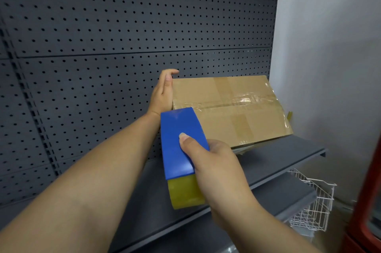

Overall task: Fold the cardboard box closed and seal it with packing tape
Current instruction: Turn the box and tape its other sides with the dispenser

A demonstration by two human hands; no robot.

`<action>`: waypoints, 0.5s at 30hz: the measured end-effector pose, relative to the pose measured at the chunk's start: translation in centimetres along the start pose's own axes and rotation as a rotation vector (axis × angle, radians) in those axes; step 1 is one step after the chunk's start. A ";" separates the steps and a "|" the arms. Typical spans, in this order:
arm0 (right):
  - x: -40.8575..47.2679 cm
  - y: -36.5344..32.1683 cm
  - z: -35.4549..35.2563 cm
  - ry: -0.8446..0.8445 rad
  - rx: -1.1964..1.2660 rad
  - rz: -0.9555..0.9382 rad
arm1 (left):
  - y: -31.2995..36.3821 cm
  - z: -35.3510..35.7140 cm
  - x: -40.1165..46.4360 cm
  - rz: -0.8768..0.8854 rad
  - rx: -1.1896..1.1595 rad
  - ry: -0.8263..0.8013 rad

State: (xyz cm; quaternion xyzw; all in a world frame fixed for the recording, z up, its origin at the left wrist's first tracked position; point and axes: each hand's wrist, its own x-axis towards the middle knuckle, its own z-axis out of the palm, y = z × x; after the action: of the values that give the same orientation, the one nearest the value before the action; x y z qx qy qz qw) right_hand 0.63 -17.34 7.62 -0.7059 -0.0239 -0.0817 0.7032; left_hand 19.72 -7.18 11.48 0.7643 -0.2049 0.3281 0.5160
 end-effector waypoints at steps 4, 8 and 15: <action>-0.1 0.0 0.0 0.011 -0.018 -0.009 | 0.6 -0.4 -0.3 -0.056 0.050 -0.095; -0.3 0.1 -0.2 0.014 -0.007 -0.006 | 1.9 -1.2 0.5 -0.222 -0.038 -0.254; -0.3 0.2 -0.1 0.029 -0.038 -0.029 | 4.1 -1.4 0.5 -0.395 0.239 -0.357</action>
State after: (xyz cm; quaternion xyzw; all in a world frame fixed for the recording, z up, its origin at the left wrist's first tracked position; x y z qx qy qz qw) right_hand 0.38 -17.43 7.34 -0.7174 -0.0223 -0.1027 0.6887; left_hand 16.98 -7.45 14.93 0.8904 -0.0995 0.1034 0.4319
